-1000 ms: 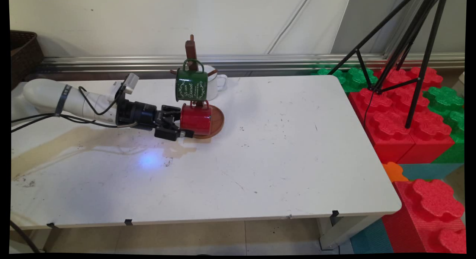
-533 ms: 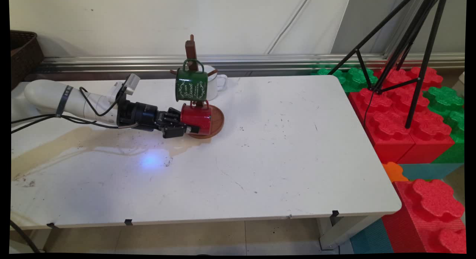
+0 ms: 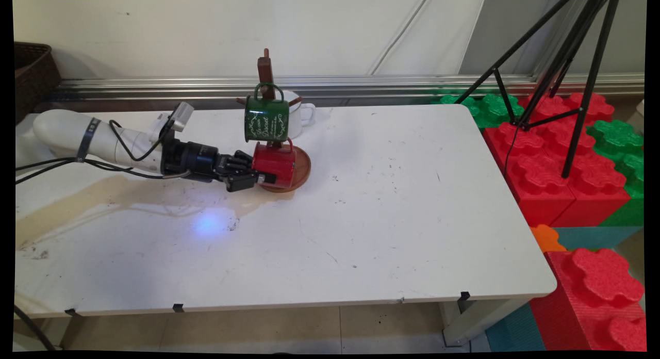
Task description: Place the picked object on the table
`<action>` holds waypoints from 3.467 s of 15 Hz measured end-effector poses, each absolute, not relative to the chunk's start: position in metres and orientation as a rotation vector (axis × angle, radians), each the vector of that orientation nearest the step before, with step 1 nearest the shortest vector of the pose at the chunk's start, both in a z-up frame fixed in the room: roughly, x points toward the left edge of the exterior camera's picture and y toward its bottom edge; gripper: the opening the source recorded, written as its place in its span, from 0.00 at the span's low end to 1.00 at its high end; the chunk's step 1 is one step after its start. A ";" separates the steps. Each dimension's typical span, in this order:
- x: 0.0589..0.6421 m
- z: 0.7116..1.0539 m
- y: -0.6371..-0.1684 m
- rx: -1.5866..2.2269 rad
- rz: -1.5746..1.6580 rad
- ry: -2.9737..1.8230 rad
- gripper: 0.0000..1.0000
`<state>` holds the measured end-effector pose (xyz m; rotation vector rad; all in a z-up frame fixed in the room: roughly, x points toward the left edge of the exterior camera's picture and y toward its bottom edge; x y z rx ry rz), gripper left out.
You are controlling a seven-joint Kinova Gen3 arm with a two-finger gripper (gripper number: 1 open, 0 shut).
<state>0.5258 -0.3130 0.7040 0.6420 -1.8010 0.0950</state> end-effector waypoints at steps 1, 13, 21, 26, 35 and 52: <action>0.526 0.704 -0.313 0.642 0.093 -1.800 0.00; 0.532 0.720 -0.292 0.592 0.042 -1.786 0.00; 0.548 0.728 -0.265 0.552 0.003 -1.834 0.00; 0.567 0.737 -0.255 0.521 0.007 -1.878 0.00; 0.618 0.765 -0.244 0.474 0.081 -1.987 0.00; 0.668 0.803 -0.219 0.357 0.176 -2.298 0.00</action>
